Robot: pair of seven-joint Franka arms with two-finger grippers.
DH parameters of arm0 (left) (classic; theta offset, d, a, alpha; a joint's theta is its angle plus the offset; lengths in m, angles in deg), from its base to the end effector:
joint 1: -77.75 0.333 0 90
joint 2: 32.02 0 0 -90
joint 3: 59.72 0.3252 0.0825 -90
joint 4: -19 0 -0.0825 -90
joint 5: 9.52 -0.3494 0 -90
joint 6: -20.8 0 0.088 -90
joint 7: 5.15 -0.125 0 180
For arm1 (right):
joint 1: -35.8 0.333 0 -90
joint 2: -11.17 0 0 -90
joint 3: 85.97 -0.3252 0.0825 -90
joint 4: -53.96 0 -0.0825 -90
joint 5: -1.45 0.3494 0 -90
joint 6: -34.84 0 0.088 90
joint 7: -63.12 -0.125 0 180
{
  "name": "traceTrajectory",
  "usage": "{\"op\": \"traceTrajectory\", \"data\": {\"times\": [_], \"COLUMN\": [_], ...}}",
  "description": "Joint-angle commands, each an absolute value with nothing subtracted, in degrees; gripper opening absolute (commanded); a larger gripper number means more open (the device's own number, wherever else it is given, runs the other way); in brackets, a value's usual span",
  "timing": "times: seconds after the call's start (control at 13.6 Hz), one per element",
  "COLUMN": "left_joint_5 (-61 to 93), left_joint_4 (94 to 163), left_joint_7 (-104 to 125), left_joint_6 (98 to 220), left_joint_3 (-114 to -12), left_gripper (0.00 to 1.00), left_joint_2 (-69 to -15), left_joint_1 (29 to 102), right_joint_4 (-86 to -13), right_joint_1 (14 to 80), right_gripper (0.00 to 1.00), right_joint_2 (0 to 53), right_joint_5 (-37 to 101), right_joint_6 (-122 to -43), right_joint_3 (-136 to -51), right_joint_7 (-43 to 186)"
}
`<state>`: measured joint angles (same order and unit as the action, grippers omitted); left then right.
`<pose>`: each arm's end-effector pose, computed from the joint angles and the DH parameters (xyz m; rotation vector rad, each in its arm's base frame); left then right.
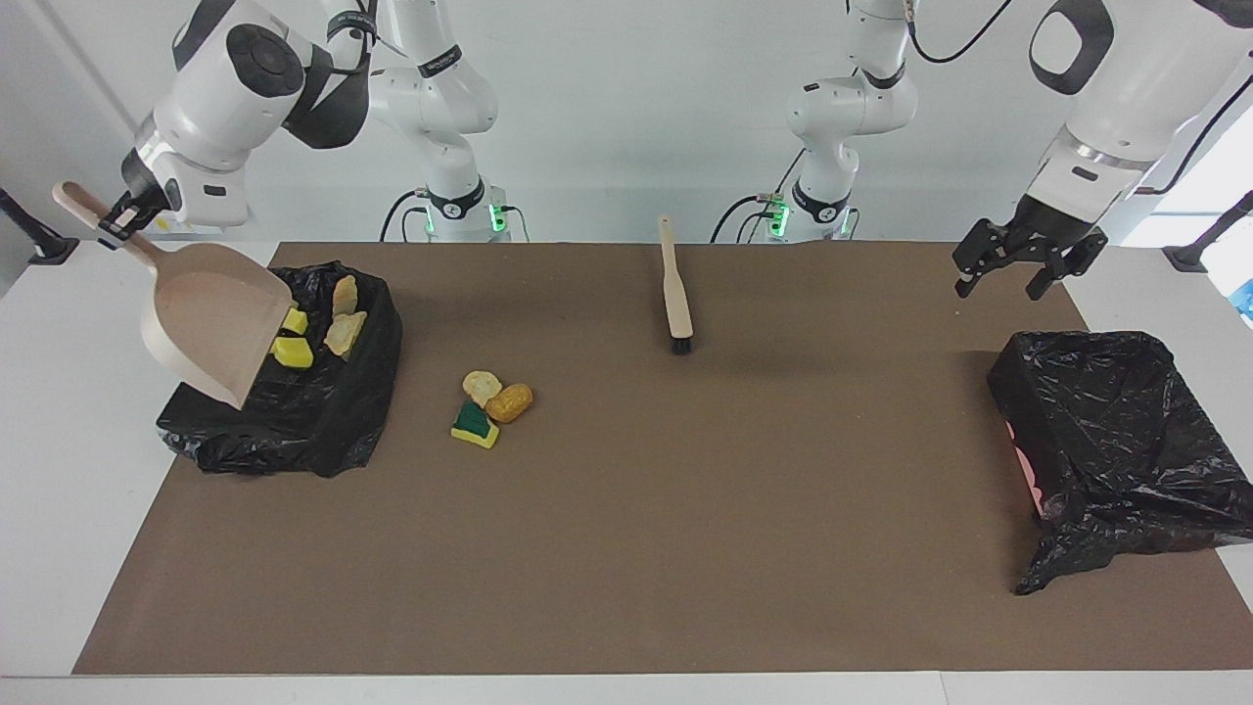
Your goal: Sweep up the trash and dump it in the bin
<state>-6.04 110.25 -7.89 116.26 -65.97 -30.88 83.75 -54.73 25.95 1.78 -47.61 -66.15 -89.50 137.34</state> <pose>0.5248 -0.0100 0.6255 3.0808 -0.0760 0.1457 0.4726 -0.1305 0.6066 1.8686 1.4886 -0.6753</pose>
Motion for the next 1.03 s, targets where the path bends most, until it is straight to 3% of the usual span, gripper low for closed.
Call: {"op": "traceTrajectory", "data": {"times": [0.0,0.29,0.66,0.96], "left_joint_5": [-7.0,-7.0,-7.0,-7.0], "left_joint_4": [110.7,111.5,111.3,111.3], "left_joint_7": [-8.7,-9.3,-9.3,-9.3], "left_joint_6": [114.4,113.4,113.4,113.4], "left_joint_3": [-66.5,-66.4,-66.5,-66.5], "left_gripper": [1.00,1.00,1.00,1.00], "left_joint_2": [-29.7,-28.8,-28.9,-28.9], "left_joint_1": [84.9,84.8,84.7,84.8], "right_joint_4": [-52.3,-49.3,-49.9,-49.5], "right_joint_1": [27.3,28.8,28.9,36.7], "right_gripper": [0.00,0.00,0.00,0.00], "right_joint_2": [1.3,1.1,1.4,4.6], "right_joint_5": [-43.8,-33.9,-18.7,-12.3], "right_joint_6": [-61.5,-53.7,-54.7,-55.2], "right_joint_3": [-90.4,-92.8,-94.8,-97.7], "right_joint_7": [132.0,116.3,96.2,72.1]}}
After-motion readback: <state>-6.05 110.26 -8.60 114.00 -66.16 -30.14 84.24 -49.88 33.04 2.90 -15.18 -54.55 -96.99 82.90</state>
